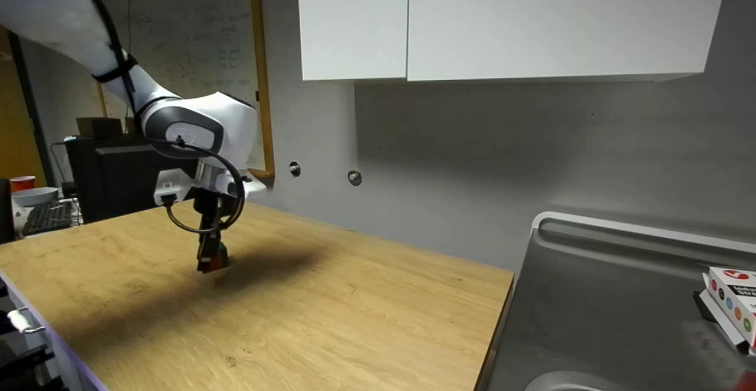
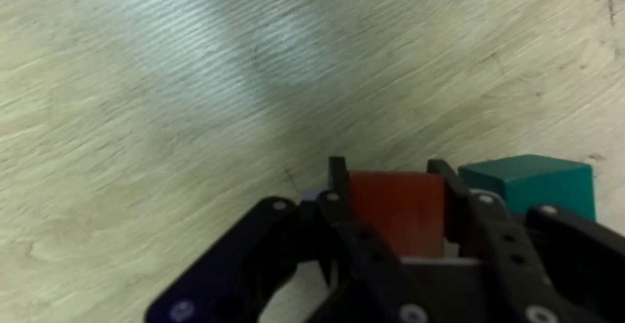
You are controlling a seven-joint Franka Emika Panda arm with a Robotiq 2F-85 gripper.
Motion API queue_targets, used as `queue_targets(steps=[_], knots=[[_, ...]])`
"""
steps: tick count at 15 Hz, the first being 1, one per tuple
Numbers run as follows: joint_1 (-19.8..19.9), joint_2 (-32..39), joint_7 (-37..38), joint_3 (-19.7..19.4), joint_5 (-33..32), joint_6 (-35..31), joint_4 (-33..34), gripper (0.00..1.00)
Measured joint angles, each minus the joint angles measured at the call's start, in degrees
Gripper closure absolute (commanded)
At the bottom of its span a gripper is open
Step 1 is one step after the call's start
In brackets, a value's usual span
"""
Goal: Pick up the orange cube and place it on top of the green cube.
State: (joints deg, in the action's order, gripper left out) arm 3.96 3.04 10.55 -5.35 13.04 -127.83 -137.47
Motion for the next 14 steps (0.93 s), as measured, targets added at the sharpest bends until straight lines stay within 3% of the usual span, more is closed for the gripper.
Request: queue_targets(steps=[7, 14], knots=[[-3.27, 0.02, 4.86, 2.87, -4.64, 3.20, 6.70, 0.81], [-5.75, 4.58, 5.41, 4.76, -5.64, 8.24, 13.31, 0.81]])
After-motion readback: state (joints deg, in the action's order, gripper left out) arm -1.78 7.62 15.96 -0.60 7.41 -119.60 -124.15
